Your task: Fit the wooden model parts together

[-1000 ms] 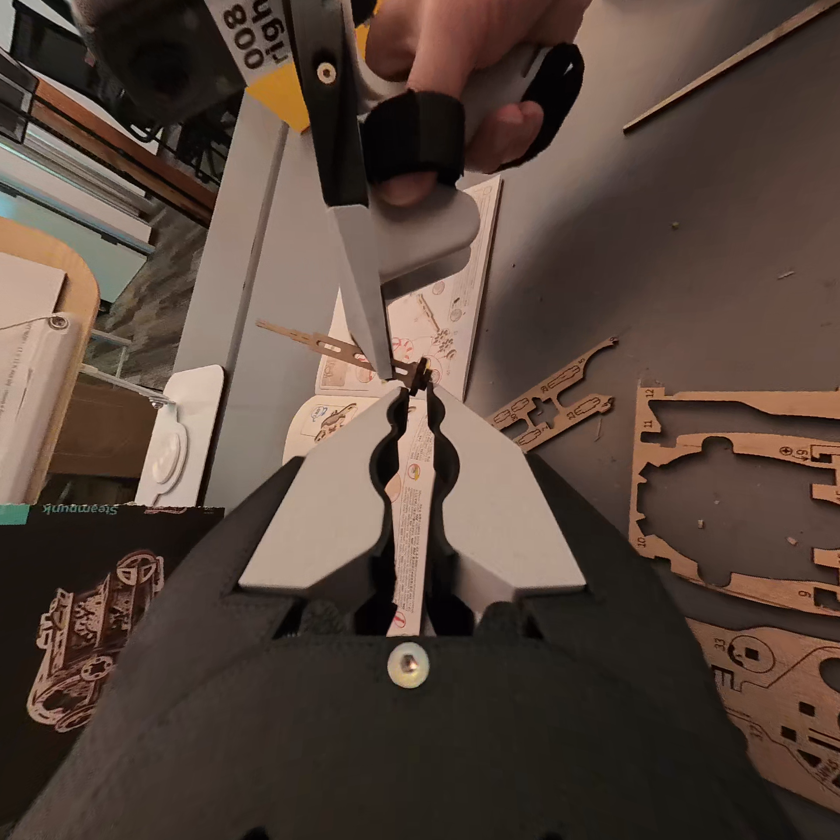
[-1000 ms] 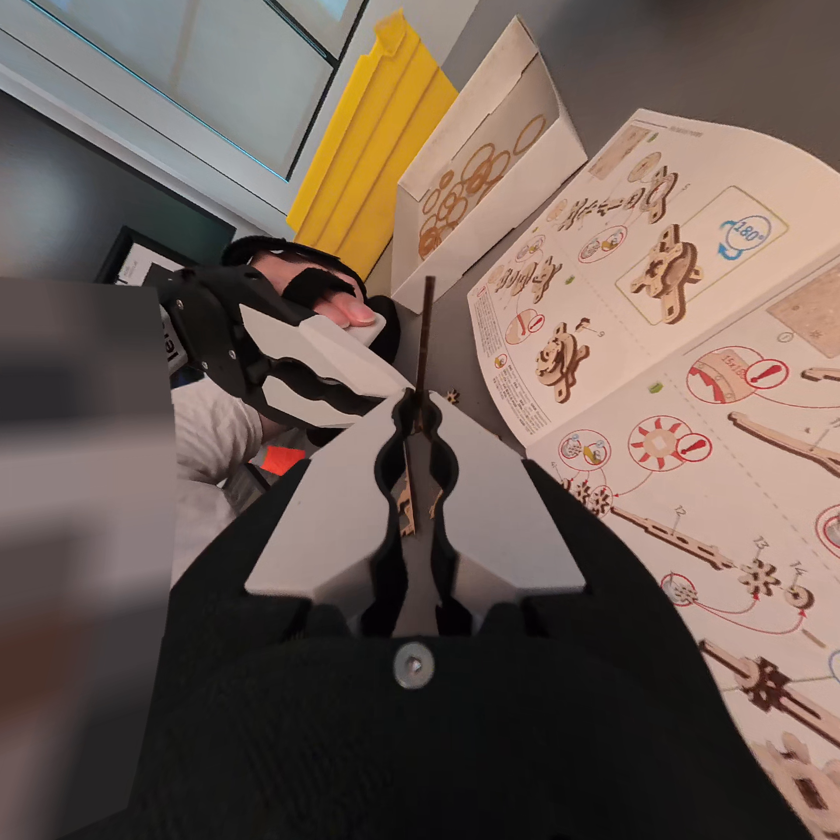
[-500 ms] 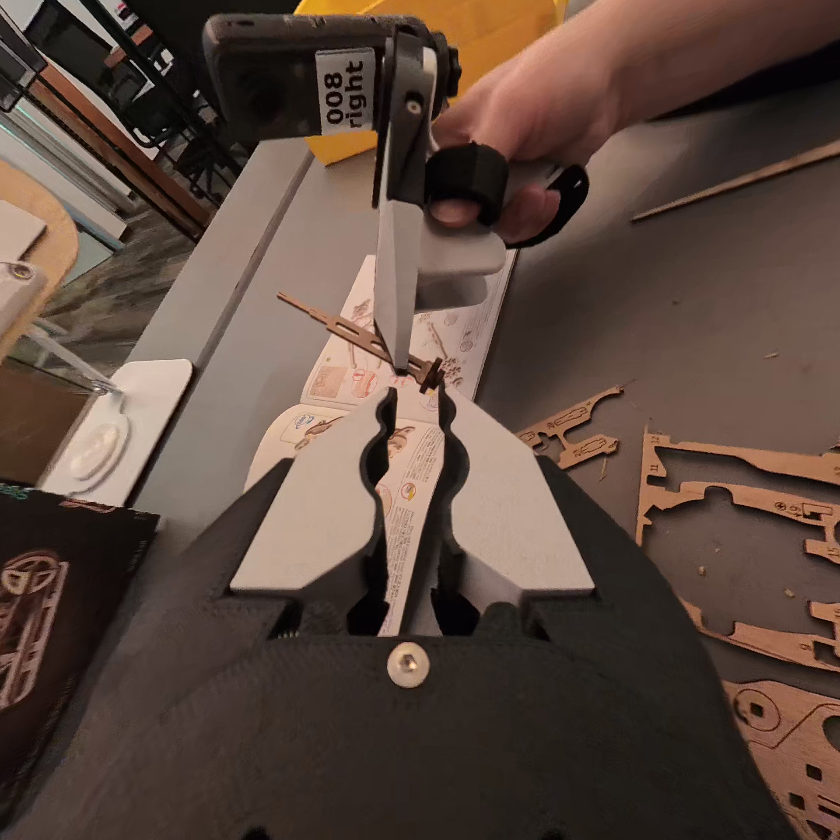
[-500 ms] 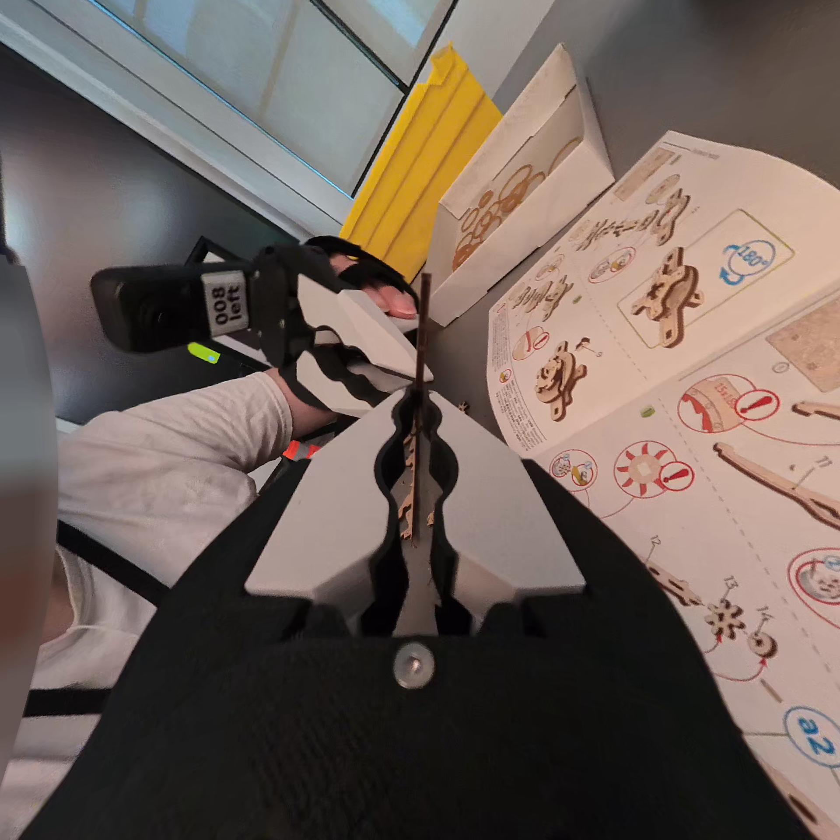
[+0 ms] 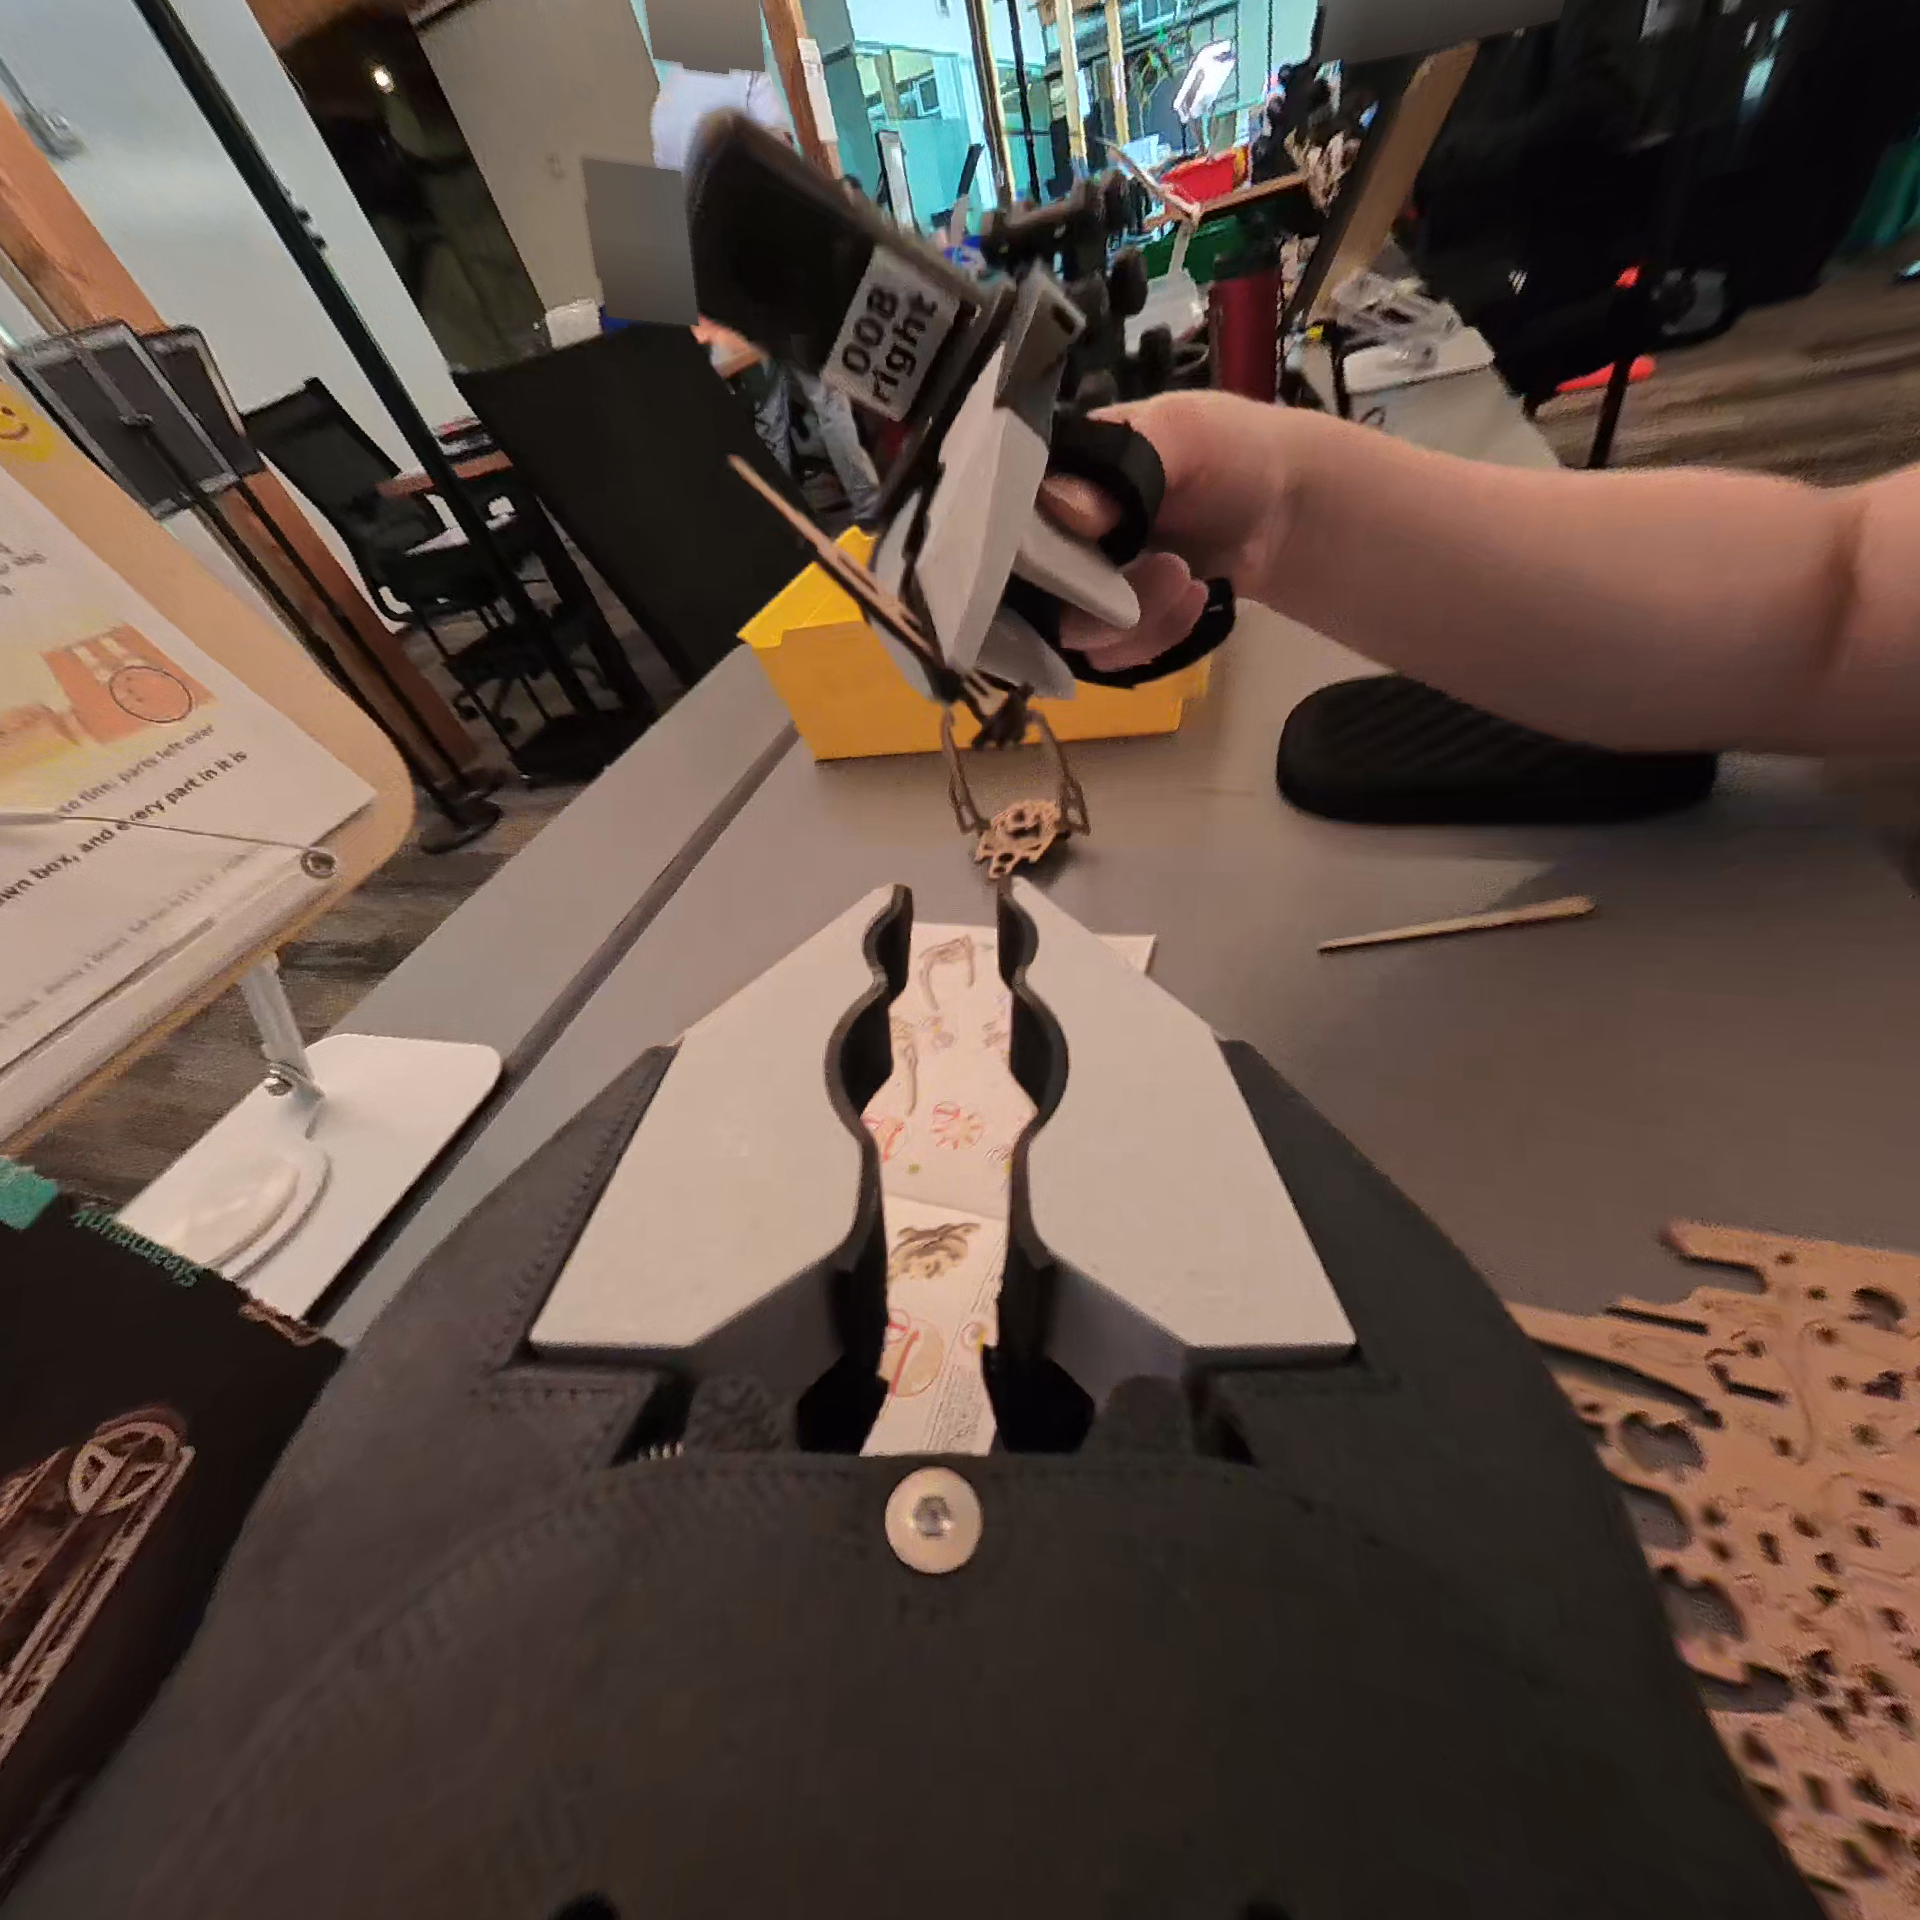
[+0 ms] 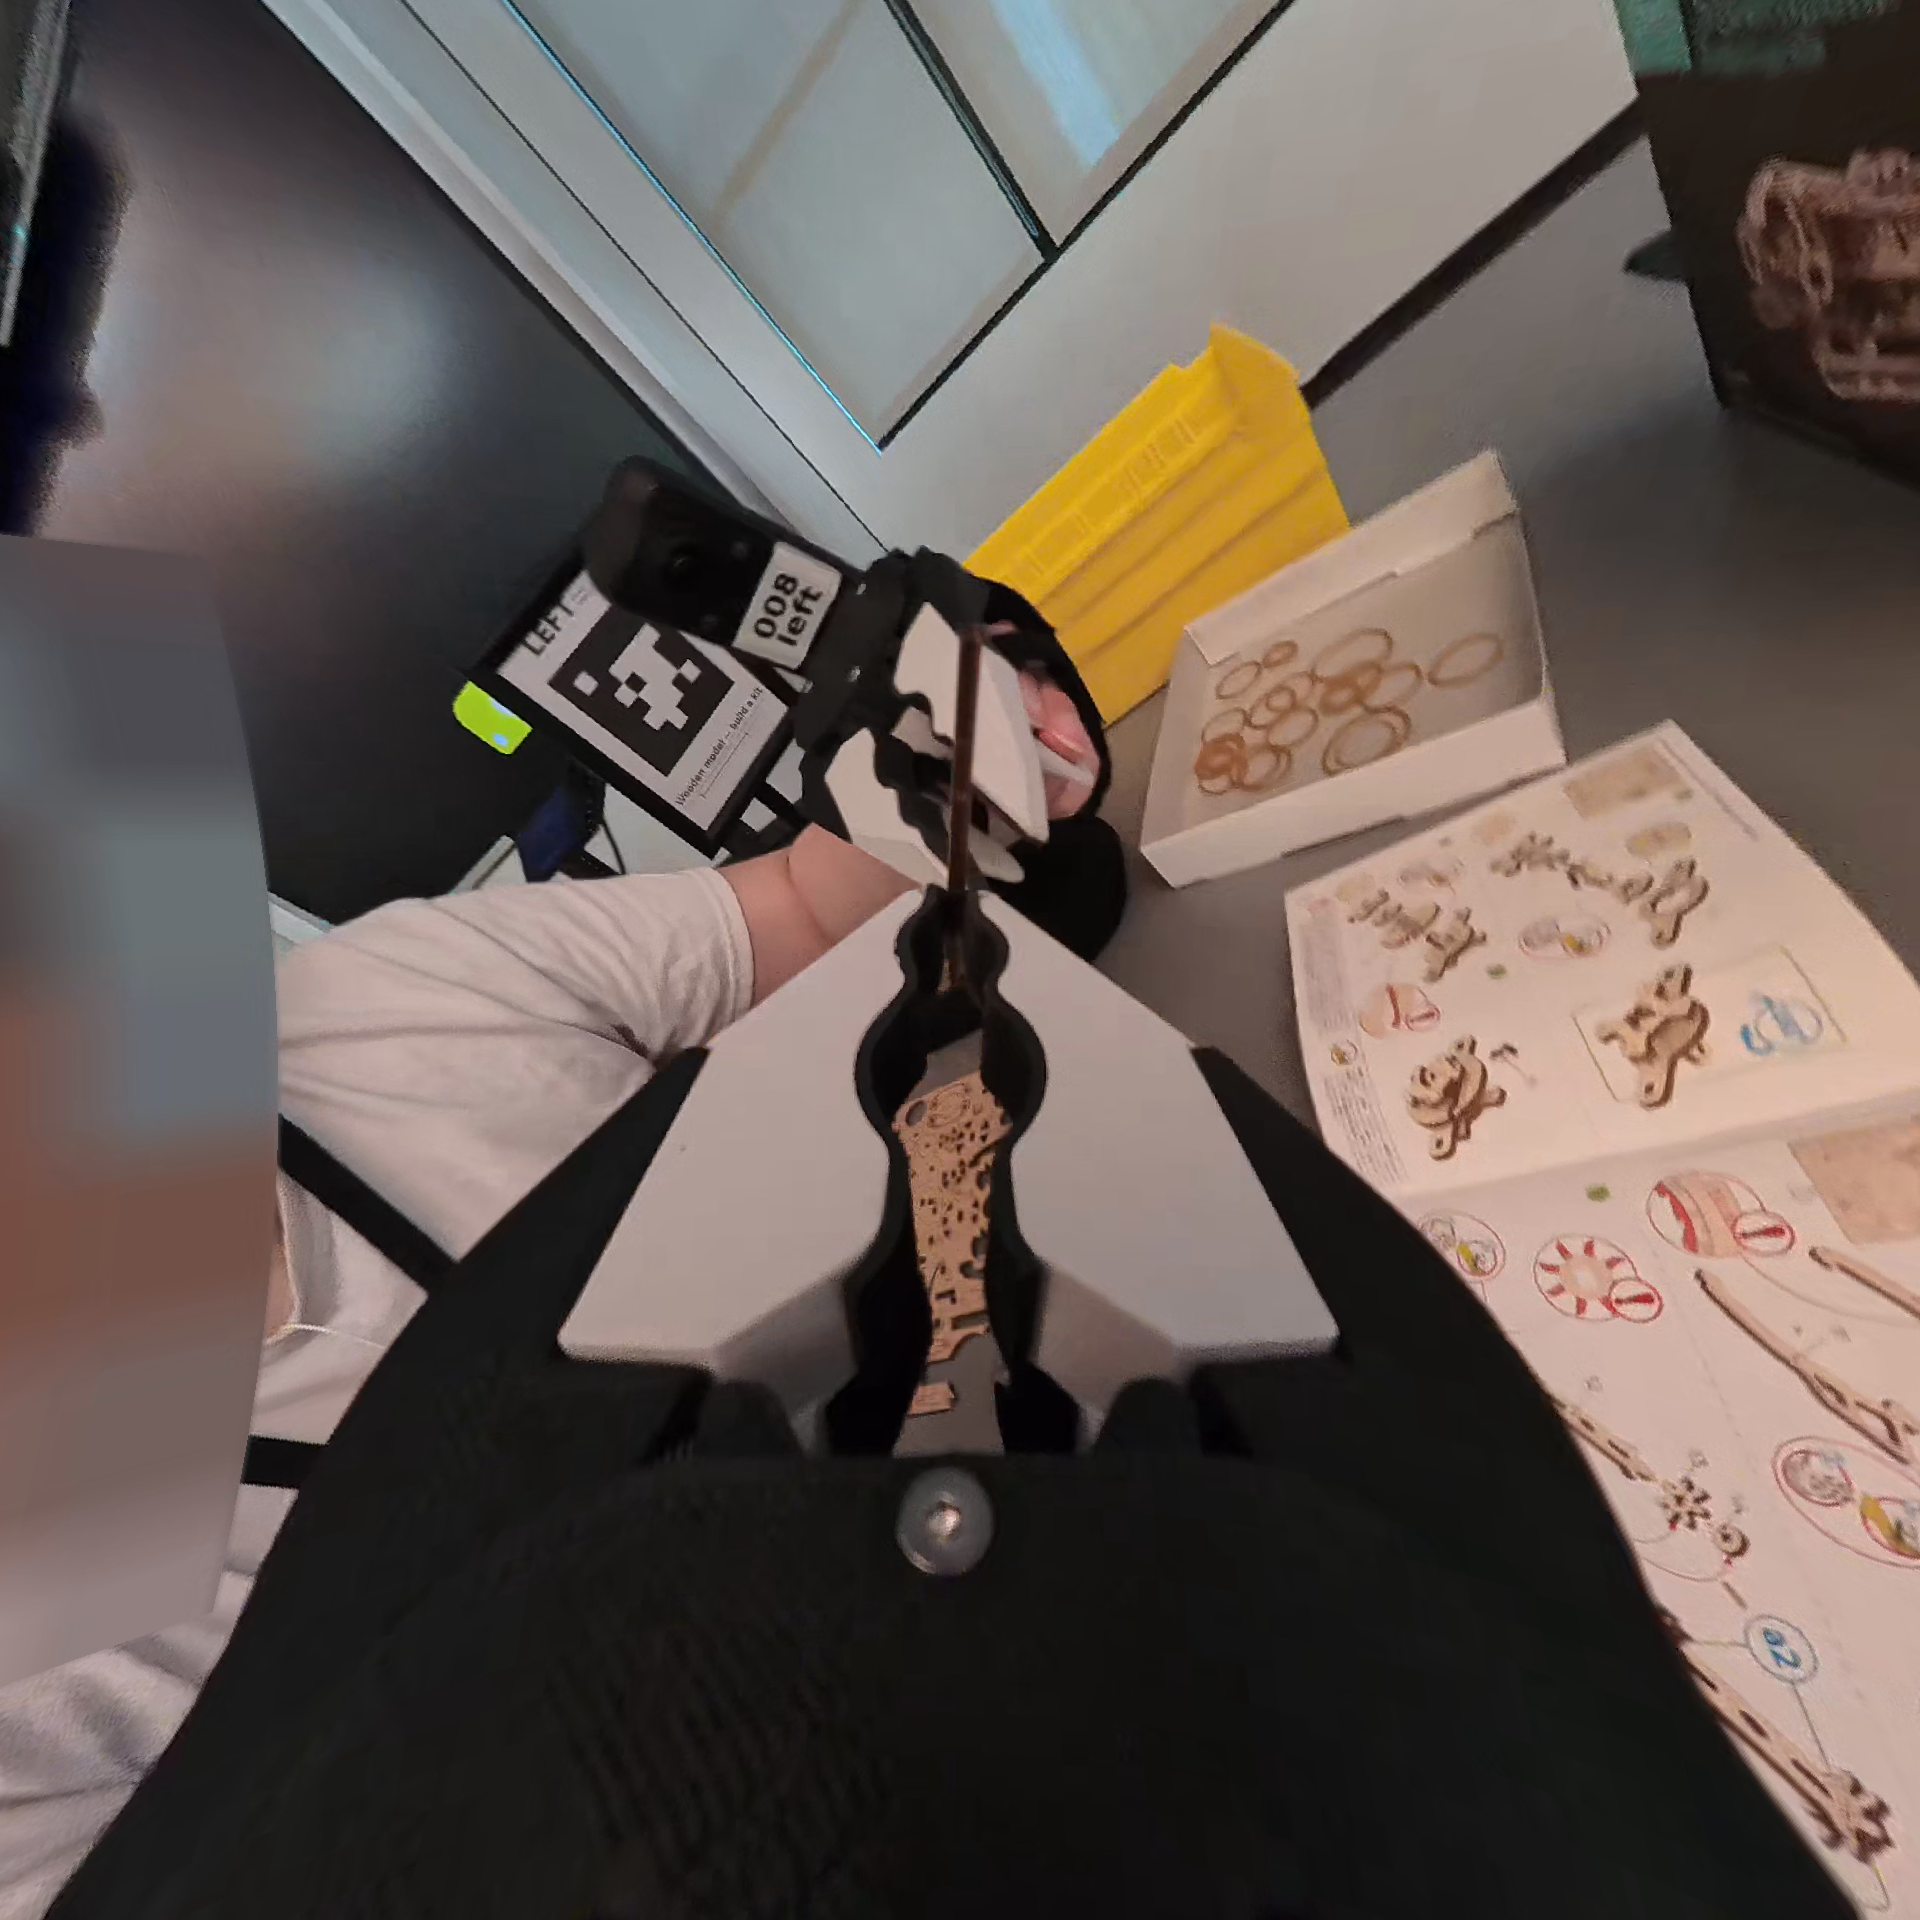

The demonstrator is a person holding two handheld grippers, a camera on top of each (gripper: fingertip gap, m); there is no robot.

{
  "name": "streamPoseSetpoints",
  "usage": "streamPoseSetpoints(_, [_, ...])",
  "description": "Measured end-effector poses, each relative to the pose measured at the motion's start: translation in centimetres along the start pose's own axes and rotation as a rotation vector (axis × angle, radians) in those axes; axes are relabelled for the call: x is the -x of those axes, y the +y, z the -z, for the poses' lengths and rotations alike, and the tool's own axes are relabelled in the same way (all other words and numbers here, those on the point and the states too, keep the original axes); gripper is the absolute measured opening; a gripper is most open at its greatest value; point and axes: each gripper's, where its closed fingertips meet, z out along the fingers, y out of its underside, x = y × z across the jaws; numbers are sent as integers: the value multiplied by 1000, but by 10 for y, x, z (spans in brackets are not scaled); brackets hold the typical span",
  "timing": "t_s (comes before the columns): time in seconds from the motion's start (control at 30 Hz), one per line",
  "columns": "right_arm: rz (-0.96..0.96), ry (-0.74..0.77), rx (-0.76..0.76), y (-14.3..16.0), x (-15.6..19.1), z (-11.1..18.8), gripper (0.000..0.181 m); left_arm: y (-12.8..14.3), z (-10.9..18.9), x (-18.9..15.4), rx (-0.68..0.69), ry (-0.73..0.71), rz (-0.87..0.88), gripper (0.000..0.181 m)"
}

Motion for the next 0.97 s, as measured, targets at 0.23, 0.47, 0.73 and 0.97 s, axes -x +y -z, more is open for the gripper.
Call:
streamPoseSetpoints(0.23, [164,-13,-39,-52,67,27,0,-65,-9,11,-42,28,14,14])
streamPoseSetpoints(0.47, [194,42,-78,-45,69,66,0,-111,-52,11,-80,80,-71,15])
streamPoseSetpoints(0.73, [175,124,-50,-45,42,61,0,-92,-68,6,-68,149,-27,22])
streamPoseSetpoints(0.97, [173,115,-71,-48,53,66,0,-89,-65,4,-98,90,-318,26])
